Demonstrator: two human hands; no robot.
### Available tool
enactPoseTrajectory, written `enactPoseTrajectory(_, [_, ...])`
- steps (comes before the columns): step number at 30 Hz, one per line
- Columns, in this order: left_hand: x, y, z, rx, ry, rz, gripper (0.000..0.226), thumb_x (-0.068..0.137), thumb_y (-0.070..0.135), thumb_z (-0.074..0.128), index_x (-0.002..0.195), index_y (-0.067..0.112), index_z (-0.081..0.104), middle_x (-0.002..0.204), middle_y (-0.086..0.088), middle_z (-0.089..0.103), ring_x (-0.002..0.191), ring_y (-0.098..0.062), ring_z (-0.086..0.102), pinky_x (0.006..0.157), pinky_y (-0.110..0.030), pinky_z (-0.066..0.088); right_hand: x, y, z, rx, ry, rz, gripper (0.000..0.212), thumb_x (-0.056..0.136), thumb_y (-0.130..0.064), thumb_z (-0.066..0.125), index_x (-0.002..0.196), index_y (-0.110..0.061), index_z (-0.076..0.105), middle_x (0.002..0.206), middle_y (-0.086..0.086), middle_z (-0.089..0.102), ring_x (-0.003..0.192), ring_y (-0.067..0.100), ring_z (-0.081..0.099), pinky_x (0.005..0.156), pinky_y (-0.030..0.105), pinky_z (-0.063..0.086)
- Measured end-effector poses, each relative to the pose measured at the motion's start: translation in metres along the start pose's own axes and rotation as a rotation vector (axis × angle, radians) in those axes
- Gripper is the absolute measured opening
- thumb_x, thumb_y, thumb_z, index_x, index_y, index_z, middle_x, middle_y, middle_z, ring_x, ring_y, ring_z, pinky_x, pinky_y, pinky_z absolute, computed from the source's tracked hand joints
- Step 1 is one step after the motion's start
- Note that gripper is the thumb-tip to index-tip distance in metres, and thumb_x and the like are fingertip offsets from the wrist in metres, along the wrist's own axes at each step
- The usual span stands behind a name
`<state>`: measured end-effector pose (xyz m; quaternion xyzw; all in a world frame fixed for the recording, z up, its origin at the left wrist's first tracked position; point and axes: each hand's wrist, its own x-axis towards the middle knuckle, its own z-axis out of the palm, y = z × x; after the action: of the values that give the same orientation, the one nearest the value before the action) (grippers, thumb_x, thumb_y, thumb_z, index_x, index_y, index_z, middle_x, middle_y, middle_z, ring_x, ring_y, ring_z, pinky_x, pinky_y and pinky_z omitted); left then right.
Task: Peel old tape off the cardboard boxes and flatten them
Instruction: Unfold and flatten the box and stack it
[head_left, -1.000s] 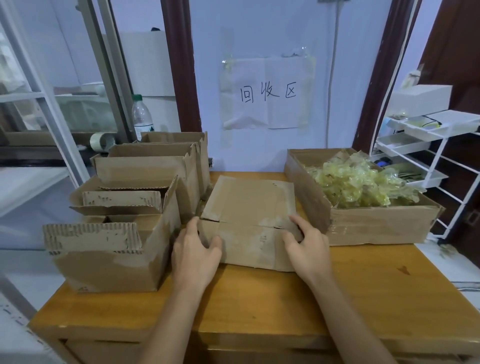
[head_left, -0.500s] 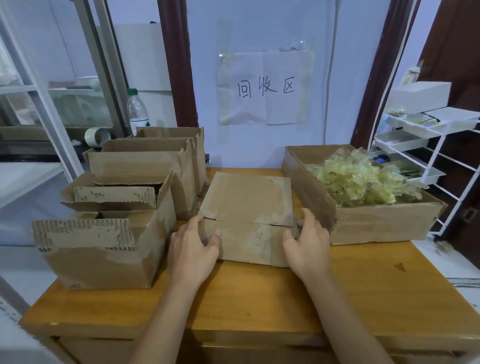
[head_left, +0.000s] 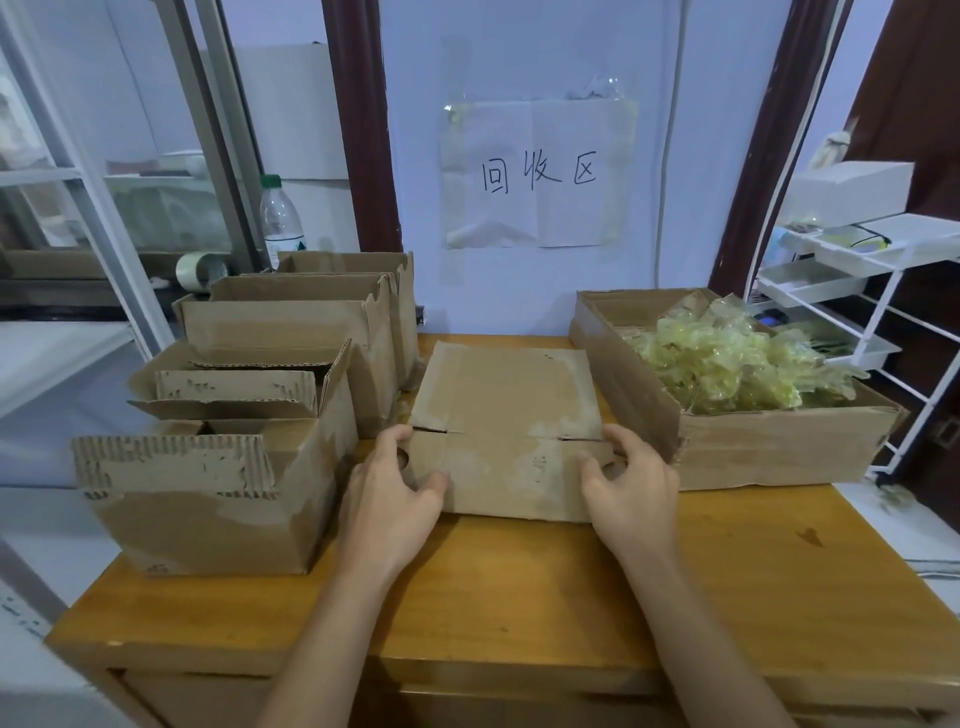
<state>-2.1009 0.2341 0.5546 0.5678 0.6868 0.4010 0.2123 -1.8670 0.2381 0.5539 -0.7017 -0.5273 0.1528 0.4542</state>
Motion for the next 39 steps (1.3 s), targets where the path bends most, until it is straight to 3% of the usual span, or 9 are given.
enactPoseTrajectory(2, [0.000, 0.001, 0.001, -0.001, -0.021, 0.002, 0.066, 0.092, 0.046, 0.071, 0.149, 0.044, 0.036, 0.143, 0.003, 0.057, 0.129, -0.019, 0.054, 0.103, -0.044, 0.051, 0.000, -0.003, 0.000, 0.015, -0.046, 0.016, 0.051, 0.097, -0.025, 0.065, 0.147, -0.018, 0.056, 0.122, 0.002, 0.070, 0.094, 0.009, 0.062, 0.084, 0.025, 0.048])
enactPoseTrajectory(9, [-0.003, 0.010, 0.008, 0.391, -0.082, 0.109, 0.071, 0.101, 0.051, 0.042, 0.164, 0.029, 0.019, 0.163, 0.001, 0.033, 0.147, -0.021, 0.029, 0.121, -0.043, 0.026, -0.003, 0.003, 0.010, -0.376, -0.125, -0.159, 0.052, 0.103, -0.040, 0.056, 0.151, -0.021, 0.052, 0.165, 0.003, 0.038, 0.147, 0.030, 0.034, 0.117, 0.047, 0.033])
enactPoseTrajectory(13, [-0.002, 0.010, 0.011, 0.446, -0.103, 0.137, 0.068, 0.104, 0.048, 0.035, 0.165, 0.025, 0.017, 0.167, 0.001, 0.027, 0.150, -0.020, 0.026, 0.122, -0.042, 0.023, -0.007, 0.007, 0.016, -0.448, -0.006, -0.352, 0.031, 0.104, -0.033, 0.057, 0.126, -0.018, 0.073, 0.142, 0.002, 0.064, 0.135, 0.030, 0.052, 0.107, 0.048, 0.046])
enactPoseTrajectory(18, [0.000, 0.006, 0.011, 0.457, -0.075, 0.198, 0.057, 0.105, 0.040, 0.035, 0.161, 0.038, 0.029, 0.173, 0.002, 0.014, 0.158, -0.020, 0.012, 0.126, -0.045, 0.019, -0.018, 0.005, 0.013, -0.474, 0.063, -0.392, 0.035, 0.097, -0.043, 0.058, 0.113, -0.017, 0.076, 0.118, 0.000, 0.074, 0.107, 0.030, 0.064, 0.082, 0.043, 0.052])
enactPoseTrajectory(22, [-0.004, 0.005, 0.015, 0.580, -0.004, 0.433, 0.046, 0.104, 0.029, 0.044, 0.149, 0.039, 0.050, 0.164, 0.004, 0.037, 0.154, -0.019, 0.026, 0.126, -0.043, 0.016, -0.024, -0.001, 0.012, -0.562, 0.048, -0.470, 0.040, 0.095, -0.049, 0.052, 0.110, -0.019, 0.074, 0.124, 0.006, 0.067, 0.119, 0.032, 0.058, 0.097, 0.047, 0.046])
enactPoseTrajectory(25, [-0.003, 0.005, 0.013, 0.491, -0.055, 0.478, 0.046, 0.106, 0.022, 0.045, 0.150, 0.036, 0.051, 0.156, 0.011, 0.046, 0.148, -0.012, 0.034, 0.119, -0.034, 0.023, -0.026, -0.002, 0.010, -0.486, -0.055, -0.591, 0.036, 0.101, -0.051, 0.047, 0.107, -0.027, 0.073, 0.116, -0.009, 0.068, 0.110, 0.020, 0.062, 0.091, 0.036, 0.046])
enactPoseTrajectory(29, [0.000, 0.008, 0.001, 0.471, -0.319, 0.376, 0.067, 0.103, 0.060, 0.044, 0.164, 0.041, 0.023, 0.172, 0.017, 0.013, 0.160, -0.011, 0.004, 0.126, -0.036, 0.013, -0.034, 0.005, 0.003, -0.479, -0.170, -0.619, 0.068, 0.088, -0.077, 0.050, 0.124, -0.024, 0.073, 0.127, -0.012, 0.068, 0.115, 0.014, 0.063, 0.090, 0.033, 0.058])
enactPoseTrajectory(34, [0.005, 0.010, -0.009, 0.569, -0.466, 0.360, 0.090, 0.091, 0.079, 0.051, 0.164, 0.048, 0.009, 0.174, 0.015, -0.004, 0.161, -0.014, -0.006, 0.129, -0.043, 0.007, -0.022, -0.003, -0.006, -0.637, -0.342, -0.644, 0.051, 0.093, -0.057, 0.059, 0.132, -0.025, 0.065, 0.135, -0.011, 0.059, 0.108, 0.021, 0.068, 0.072, 0.035, 0.059])
enactPoseTrajectory(39, [0.014, 0.021, -0.002, 0.712, -0.444, 0.392, 0.076, 0.098, 0.072, 0.045, 0.163, 0.051, 0.012, 0.175, 0.000, 0.005, 0.161, -0.028, 0.005, 0.128, -0.054, 0.006, -0.015, -0.016, -0.004, -0.787, -0.446, -0.685, 0.041, 0.106, -0.031, 0.054, 0.144, -0.017, 0.048, 0.146, 0.003, 0.046, 0.126, 0.032, 0.054, 0.091, 0.042, 0.050])
